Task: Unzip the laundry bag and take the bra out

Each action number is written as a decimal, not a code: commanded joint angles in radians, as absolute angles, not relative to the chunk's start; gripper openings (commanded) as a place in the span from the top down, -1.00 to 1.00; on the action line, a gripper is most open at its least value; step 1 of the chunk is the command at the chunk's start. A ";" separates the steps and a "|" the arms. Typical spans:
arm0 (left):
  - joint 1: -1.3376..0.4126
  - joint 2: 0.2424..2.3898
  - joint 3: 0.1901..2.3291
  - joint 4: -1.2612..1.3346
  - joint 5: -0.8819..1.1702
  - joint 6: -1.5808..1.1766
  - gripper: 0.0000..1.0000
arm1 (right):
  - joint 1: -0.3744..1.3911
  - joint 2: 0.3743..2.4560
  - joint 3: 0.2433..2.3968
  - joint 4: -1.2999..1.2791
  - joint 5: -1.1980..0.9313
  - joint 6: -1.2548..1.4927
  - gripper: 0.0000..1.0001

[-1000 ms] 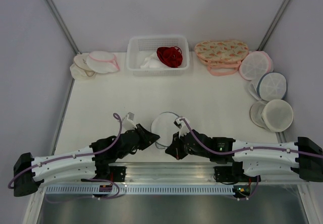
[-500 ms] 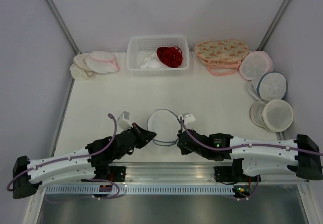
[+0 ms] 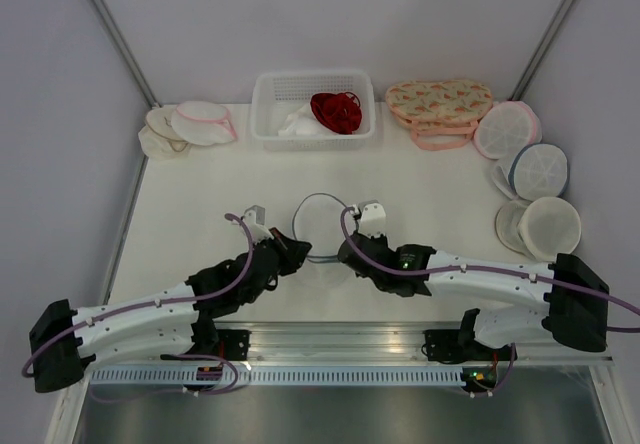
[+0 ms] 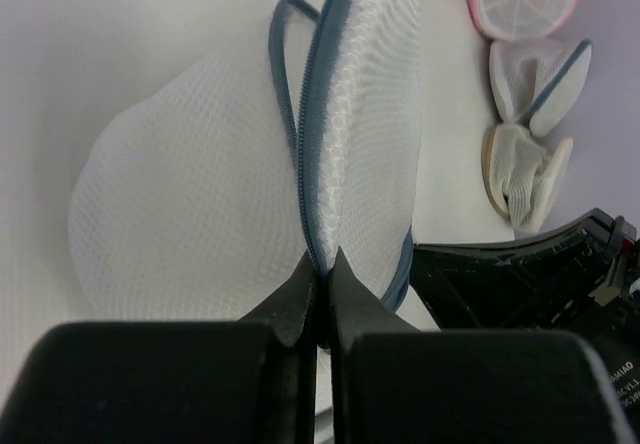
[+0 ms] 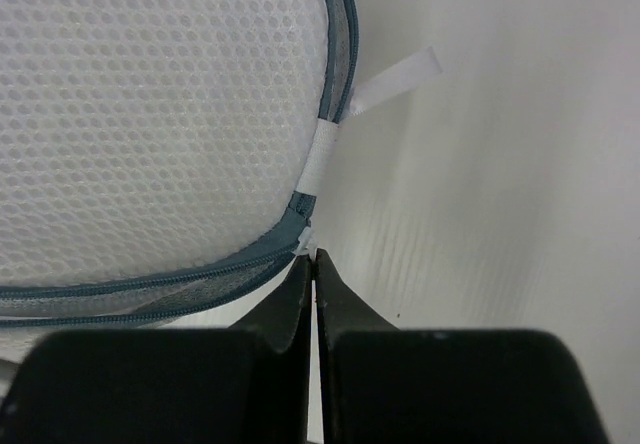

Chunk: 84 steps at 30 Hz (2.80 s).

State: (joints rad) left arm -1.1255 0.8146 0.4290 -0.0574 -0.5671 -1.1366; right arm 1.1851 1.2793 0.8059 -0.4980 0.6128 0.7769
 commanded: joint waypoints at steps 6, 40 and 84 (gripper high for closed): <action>-0.878 0.920 0.512 0.205 -0.419 -0.864 0.95 | 1.014 1.390 0.922 -0.359 0.707 0.565 0.99; -1.002 1.083 0.429 0.321 -0.515 -0.782 0.95 | 0.956 1.631 1.482 -0.495 0.402 0.676 -0.79; -1.069 1.117 0.434 0.313 -0.638 -0.819 0.95 | 0.973 1.569 1.252 -0.437 0.365 0.781 0.99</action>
